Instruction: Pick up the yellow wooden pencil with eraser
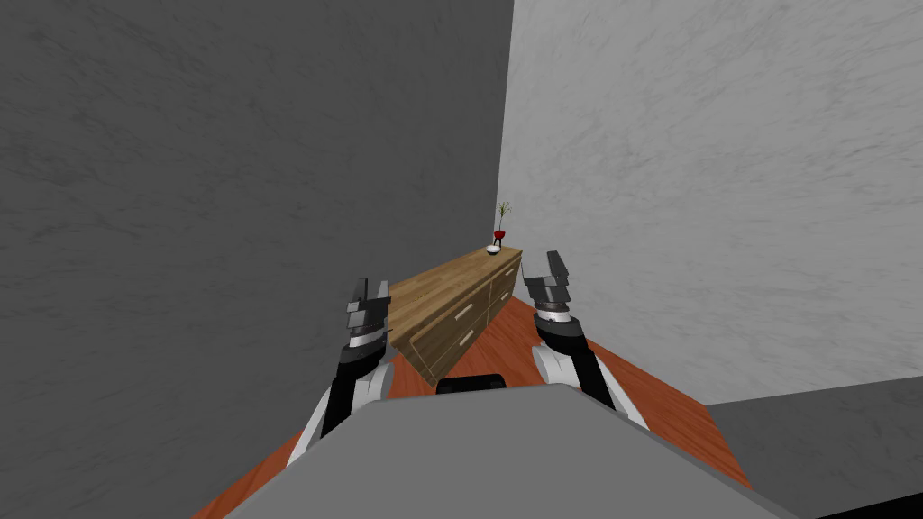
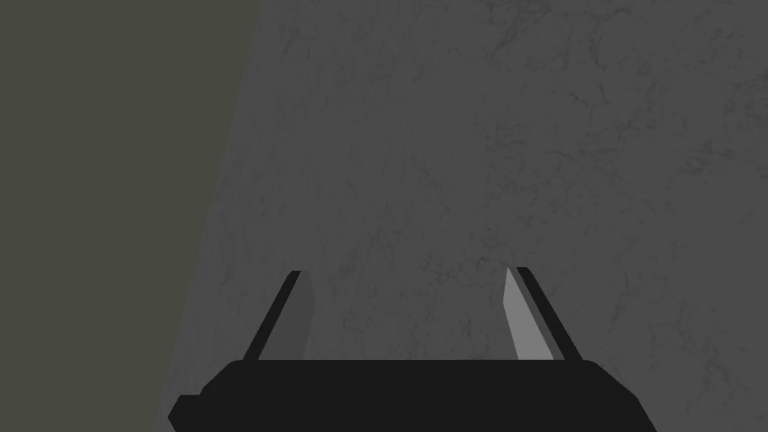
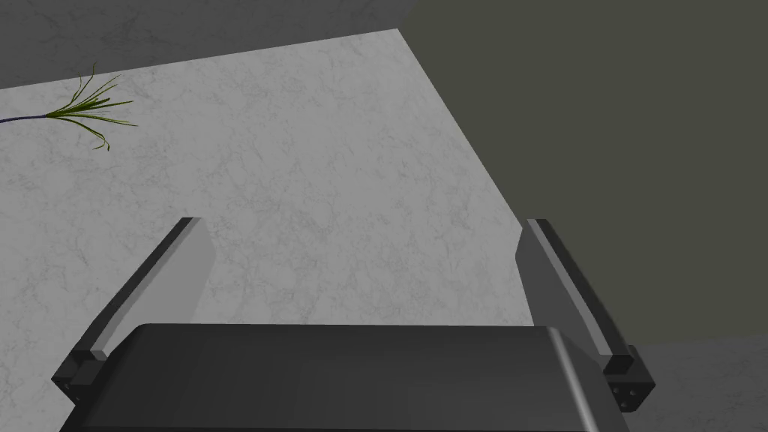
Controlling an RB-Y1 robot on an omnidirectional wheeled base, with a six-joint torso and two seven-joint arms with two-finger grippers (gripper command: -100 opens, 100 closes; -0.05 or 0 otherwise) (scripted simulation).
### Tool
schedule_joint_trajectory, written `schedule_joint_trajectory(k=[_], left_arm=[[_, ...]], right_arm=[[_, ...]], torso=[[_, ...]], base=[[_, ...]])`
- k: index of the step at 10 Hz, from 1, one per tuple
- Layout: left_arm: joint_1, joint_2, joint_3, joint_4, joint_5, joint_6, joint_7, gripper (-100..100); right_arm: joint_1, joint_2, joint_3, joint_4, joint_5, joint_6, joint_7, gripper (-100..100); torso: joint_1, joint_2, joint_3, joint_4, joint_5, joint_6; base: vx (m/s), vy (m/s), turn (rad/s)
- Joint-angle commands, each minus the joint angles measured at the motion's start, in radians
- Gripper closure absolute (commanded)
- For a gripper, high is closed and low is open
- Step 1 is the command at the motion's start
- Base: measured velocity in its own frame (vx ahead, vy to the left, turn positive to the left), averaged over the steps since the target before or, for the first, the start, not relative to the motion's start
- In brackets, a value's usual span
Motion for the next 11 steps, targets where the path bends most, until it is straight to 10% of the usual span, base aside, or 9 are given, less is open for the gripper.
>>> schedule_joint_trajectory(k=[1, 11], left_arm=[[-0.013, 0.036, 0.014, 0.009, 0.004, 0.049, -0.006, -100], [-0.082, 0.15, 0.097, 0.064, 0.023, 0.3, -0.046, -100]], right_arm=[[0.0, 0.0, 0.0, 0.0, 0.0, 0.0, 0.0, 0], [0.0, 0.0, 0.0, 0.0, 0.0, 0.0, 0.0, 0]], torso=[[0.0, 0.0, 0.0, 0.0, 0.0, 0.0], [-0.002, 0.0, 0.0, 0.0, 0.0, 0.0]], base=[[-0.017, -0.027, 0.0], [-0.011, -0.036, -0.002]])
